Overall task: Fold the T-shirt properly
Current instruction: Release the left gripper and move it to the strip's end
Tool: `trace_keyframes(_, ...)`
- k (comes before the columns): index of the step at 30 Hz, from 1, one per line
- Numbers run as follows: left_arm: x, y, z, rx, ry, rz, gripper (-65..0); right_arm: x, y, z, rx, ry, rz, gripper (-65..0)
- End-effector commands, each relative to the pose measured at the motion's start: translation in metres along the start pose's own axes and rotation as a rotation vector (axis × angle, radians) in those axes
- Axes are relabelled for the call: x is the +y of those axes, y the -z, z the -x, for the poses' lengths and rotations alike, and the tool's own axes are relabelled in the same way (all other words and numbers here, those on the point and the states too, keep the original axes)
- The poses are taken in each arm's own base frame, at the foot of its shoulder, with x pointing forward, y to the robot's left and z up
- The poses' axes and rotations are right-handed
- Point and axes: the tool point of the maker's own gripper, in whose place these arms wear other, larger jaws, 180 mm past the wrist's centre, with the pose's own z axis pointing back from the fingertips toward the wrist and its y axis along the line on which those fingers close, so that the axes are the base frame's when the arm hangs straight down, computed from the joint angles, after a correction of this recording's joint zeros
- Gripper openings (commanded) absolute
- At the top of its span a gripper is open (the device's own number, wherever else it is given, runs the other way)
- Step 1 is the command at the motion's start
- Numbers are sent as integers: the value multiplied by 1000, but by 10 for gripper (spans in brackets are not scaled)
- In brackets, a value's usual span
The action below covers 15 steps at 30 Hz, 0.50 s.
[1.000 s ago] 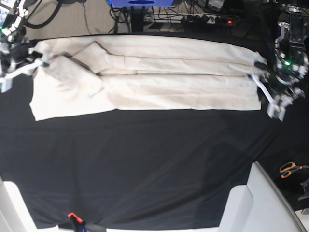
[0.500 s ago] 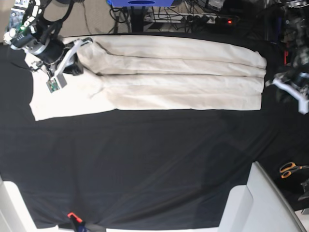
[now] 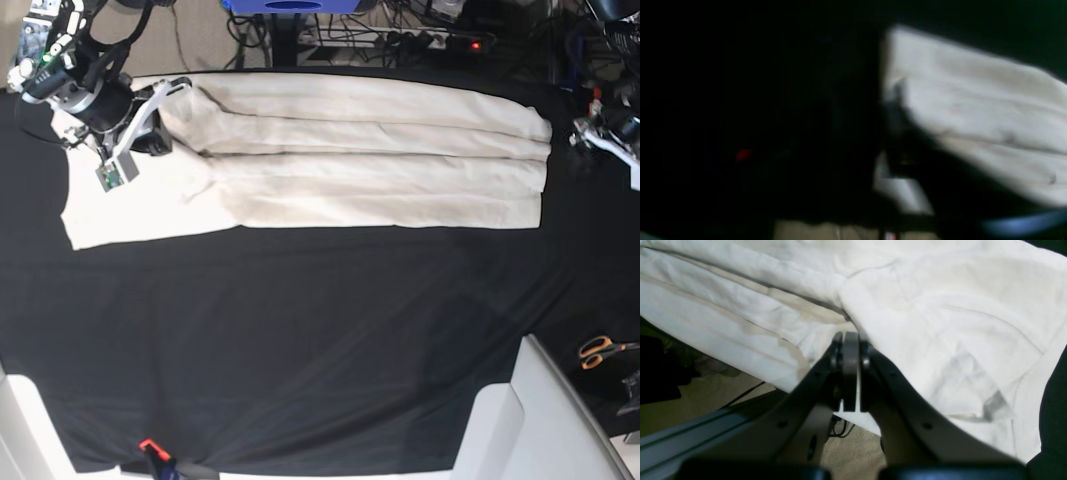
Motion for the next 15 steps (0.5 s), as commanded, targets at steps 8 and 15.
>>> trace_keyframes(8, 1, 19, -12, -54, -99, 32, -127, -13, -8, -6, -22, -25, 24, -648)
trace_keyframes(15, -16, 36, -10, -58, -147, 70, -140, -11, -7, -5, -19, -29, 17, -648)
